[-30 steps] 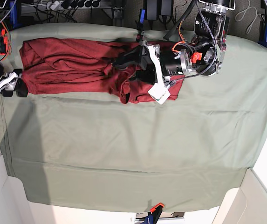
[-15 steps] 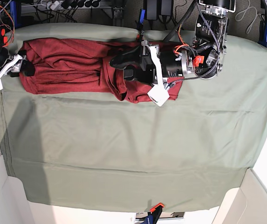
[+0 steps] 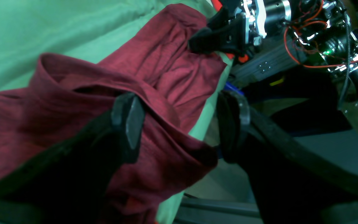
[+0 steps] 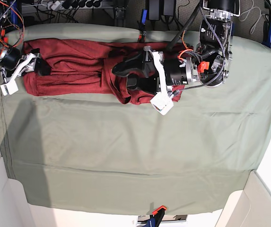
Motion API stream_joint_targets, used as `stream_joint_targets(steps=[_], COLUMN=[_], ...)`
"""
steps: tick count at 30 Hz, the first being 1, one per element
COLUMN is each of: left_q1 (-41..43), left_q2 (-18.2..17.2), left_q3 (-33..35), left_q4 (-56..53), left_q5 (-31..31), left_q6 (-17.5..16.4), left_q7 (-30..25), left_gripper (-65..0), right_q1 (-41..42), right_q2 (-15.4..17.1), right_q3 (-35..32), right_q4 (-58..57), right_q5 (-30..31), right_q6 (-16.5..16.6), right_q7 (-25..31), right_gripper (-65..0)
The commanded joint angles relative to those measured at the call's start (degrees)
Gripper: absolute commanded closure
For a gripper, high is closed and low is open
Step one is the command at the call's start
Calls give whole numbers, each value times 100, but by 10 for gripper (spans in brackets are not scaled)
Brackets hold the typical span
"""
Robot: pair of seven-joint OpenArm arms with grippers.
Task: Fold the T-shirt properly
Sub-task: 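Carry the held shirt end with the left gripper toward the right gripper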
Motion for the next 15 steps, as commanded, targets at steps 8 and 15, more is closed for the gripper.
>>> stream_joint_targets(steps=[8, 15], left_q1=[-70, 83], left_q2=[-258, -269], left_q3=[-339, -214], left_q4=[435, 435], left_q5=[-343, -957], left_q6=[-32, -32], left_q7=[-44, 376], left_gripper=[-395, -395], right_q1=[42, 57], right_q2=[57, -101], right_q3=[-474, -476], right_q4=[63, 63], right_q5=[-83, -85], right_q6=[57, 59], right_q7=[-20, 26], right_gripper=[-390, -390])
